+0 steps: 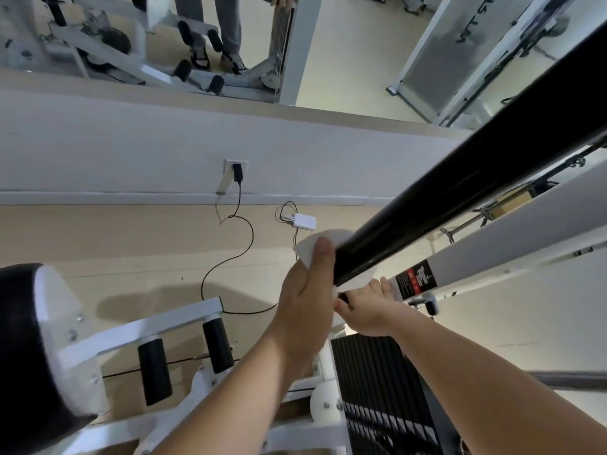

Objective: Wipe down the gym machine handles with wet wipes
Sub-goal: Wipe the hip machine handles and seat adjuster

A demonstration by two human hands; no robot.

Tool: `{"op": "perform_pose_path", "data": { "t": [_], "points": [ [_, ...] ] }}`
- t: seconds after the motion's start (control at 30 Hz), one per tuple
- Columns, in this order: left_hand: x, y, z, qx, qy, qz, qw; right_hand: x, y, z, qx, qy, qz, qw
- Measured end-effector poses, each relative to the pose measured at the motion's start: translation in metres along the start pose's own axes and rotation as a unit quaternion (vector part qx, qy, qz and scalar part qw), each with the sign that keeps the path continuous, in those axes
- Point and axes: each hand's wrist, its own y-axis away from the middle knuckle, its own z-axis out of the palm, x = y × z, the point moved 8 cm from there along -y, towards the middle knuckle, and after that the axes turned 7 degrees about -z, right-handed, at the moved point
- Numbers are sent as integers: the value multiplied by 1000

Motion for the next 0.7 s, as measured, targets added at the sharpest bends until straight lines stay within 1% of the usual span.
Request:
{"op": "perform_pose_path", "data": {
  "t": [0.03,0.07,0.13,0.2,0.27,0.33,0.4,0.5,0.57,0.63,0.7],
  "points": [
    [-9,-4,-8,7,-12,4,1000,1,-1,0,3,1,-3,1000],
    [-22,-10,-21,27,-23,-11,999,0,-2,-1,11,1,-10,1000],
    [-58,-25,-41,51,-36,-70,996,-1,-2,-2,32,-12,-27,999],
    [-90,-37,-49,52,-5,-139,989,1,-3,0,40,-22,-30,999],
    [-102,-39,-45,58,51,-199,977,2,-5,1,36,-17,-27,999],
    [-98,-32,-42,70,76,-215,971,2,-5,1,38,-14,-32,999],
    [-81,-20,-36,80,77,-187,976,2,-4,1,44,-24,-35,998],
    [-47,-9,-20,68,47,-68,994,1,-5,-1,46,-21,-31,998],
    [-36,-5,-10,60,43,6,997,0,-4,0,35,-8,-25,999],
    [-40,-11,-18,62,63,17,996,2,-4,1,26,5,-14,1000],
    [-59,-23,-28,59,69,-21,996,1,-3,-1,31,3,-14,999]
  ]
}}
